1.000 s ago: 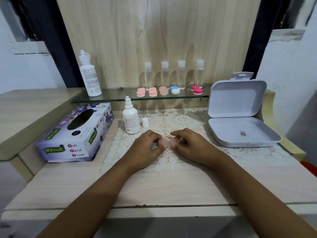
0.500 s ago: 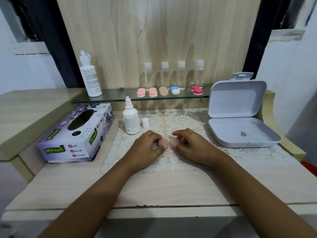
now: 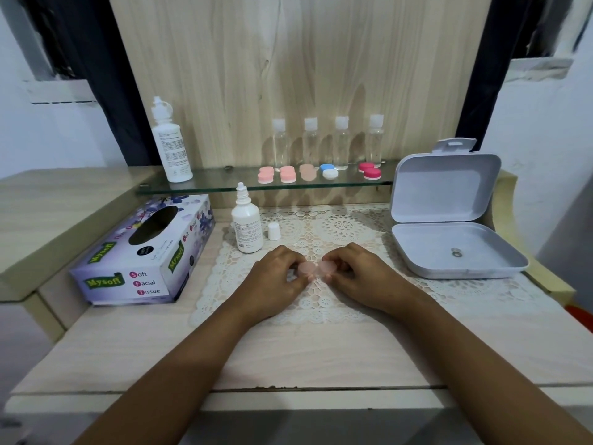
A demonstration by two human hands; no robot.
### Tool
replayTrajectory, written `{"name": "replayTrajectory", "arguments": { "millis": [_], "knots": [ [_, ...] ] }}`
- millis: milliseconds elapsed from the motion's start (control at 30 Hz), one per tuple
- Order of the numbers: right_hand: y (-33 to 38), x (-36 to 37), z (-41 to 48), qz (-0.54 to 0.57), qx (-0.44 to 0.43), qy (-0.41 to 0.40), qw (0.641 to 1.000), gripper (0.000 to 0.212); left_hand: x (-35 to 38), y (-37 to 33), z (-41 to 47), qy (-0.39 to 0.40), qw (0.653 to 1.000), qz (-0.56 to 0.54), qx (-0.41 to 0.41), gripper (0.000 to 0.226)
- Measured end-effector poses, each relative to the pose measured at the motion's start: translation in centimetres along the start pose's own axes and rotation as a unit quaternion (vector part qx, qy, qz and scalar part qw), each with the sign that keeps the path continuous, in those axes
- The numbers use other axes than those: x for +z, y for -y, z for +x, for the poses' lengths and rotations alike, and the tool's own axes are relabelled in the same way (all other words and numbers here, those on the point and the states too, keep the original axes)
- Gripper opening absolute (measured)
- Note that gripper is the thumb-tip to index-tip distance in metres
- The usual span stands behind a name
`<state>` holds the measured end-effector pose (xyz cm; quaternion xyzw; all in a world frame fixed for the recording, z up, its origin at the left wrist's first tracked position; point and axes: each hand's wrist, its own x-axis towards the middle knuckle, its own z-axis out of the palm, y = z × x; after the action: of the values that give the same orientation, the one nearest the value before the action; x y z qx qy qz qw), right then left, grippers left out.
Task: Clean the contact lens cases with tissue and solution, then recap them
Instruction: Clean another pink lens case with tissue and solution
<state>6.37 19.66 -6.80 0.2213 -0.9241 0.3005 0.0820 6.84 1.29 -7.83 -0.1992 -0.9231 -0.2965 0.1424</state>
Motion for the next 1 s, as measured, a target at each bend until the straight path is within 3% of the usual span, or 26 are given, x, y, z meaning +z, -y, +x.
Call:
{"name": "replayTrajectory", "arguments": {
  "millis": [467, 600, 733, 900, 1000],
  "knots": [
    [-0.1, -0.5, 0.0, -0.001, -0.018, 0.006, 1.000, 0.028, -0.1, -0.2, -0.1, 0.004, 1.000, -0.003, -0.005, 0.022],
    [-0.1, -0.9, 0.2, 0.033, 0.016, -0.007, 0.999, 0.023, 0.1, -0.2, -0.2, -0.006, 1.000, 0.010, -0.007, 0.041],
    [0.2, -1.3, 0.5, 0.081, 0.063, -0.073, 0.992, 0.029, 0.2, -0.1, -0.1, -0.007, 0.997, 0.067, -0.025, 0.055],
    [0.8, -2.9, 2.0, 0.059, 0.066, -0.213, 0.973, 0.029, 0.2, -0.4, 0.1, 0.089, 0.983, 0.136, -0.080, 0.059],
    [1.0, -4.3, 3.6, 0.066, 0.079, -0.289, 0.952, 0.031, 0.1, -0.5, 0.1, 0.097, 0.982, 0.137, -0.081, 0.059]
  ]
}}
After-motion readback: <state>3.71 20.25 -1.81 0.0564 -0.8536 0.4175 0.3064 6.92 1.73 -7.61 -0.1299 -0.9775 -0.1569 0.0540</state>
